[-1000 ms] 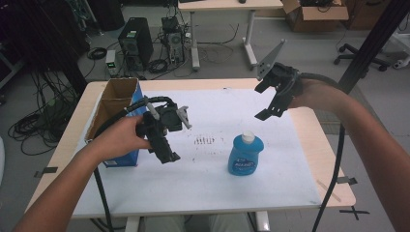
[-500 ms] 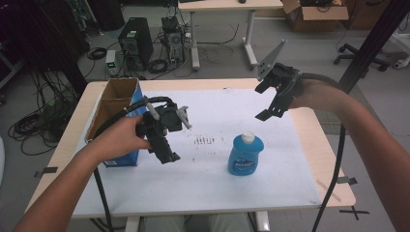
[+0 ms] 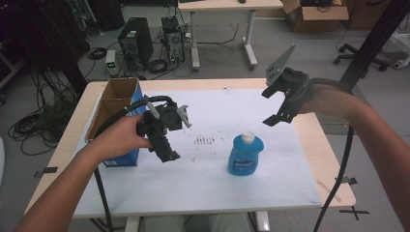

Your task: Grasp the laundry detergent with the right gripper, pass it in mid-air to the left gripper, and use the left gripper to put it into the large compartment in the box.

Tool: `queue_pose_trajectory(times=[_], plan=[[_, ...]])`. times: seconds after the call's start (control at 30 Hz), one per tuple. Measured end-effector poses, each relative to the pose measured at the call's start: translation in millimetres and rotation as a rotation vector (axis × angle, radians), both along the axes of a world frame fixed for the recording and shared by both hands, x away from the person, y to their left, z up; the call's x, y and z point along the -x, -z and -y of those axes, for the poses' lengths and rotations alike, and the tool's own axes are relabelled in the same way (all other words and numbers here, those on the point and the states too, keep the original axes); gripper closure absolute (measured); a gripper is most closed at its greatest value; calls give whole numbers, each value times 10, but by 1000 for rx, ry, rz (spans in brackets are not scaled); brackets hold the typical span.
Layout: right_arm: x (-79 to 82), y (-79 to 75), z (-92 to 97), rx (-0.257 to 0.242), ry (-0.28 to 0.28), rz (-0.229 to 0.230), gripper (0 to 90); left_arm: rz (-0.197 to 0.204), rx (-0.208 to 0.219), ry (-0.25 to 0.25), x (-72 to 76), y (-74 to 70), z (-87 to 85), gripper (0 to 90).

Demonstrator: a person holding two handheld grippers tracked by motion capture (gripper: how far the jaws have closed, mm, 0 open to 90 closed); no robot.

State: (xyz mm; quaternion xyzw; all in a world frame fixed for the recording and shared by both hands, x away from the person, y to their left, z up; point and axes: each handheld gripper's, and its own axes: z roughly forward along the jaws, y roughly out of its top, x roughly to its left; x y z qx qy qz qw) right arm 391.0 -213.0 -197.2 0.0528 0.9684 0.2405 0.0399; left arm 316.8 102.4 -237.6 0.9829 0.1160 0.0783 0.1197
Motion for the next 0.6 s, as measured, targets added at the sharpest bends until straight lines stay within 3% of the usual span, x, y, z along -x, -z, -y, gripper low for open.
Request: queue_pose_trajectory(times=[0.6], plan=[[292,65,110,-31,-43,-2,43,6,0,-4,-12,7,16,50]])
